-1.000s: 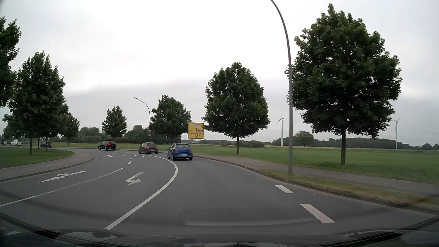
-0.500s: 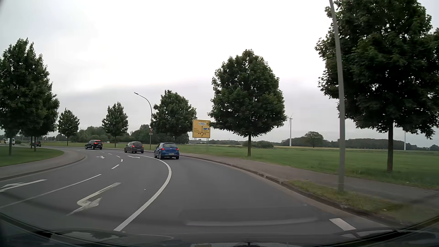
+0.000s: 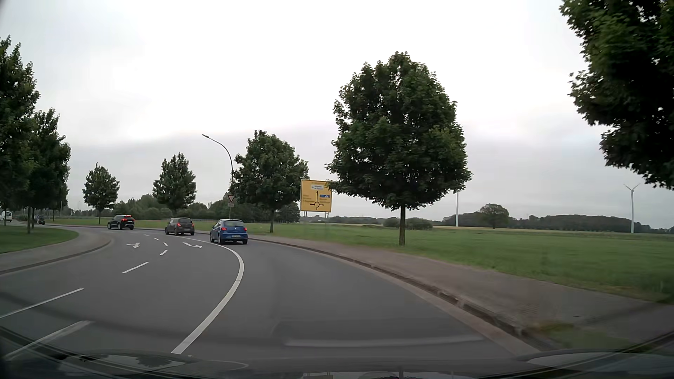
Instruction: Follow the waypoints while adhering to traffic rules and regulations
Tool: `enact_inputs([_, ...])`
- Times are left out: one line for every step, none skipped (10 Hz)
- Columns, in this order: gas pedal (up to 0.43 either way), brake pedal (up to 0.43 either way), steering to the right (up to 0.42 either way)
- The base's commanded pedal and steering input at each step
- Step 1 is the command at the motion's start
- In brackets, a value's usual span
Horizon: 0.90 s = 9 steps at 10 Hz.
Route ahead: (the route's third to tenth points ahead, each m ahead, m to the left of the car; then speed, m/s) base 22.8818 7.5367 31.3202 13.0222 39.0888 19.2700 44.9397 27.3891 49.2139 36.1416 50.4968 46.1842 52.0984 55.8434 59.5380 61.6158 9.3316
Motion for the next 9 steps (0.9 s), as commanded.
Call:
enact_inputs([0.197,0.000,-0.050])
enact_inputs([0.197,0.000,-0.061])
enact_inputs([0.197,0.000,-0.069])
enact_inputs([0.197,0.000,-0.076])
enact_inputs([0.197,0.000,-0.079])
enact_inputs([0.197,0.000,-0.080])
enact_inputs([0.197,0.000,-0.082])
enact_inputs([0.197,0.000,-0.086])
enact_inputs([0.197,0.000,-0.090])
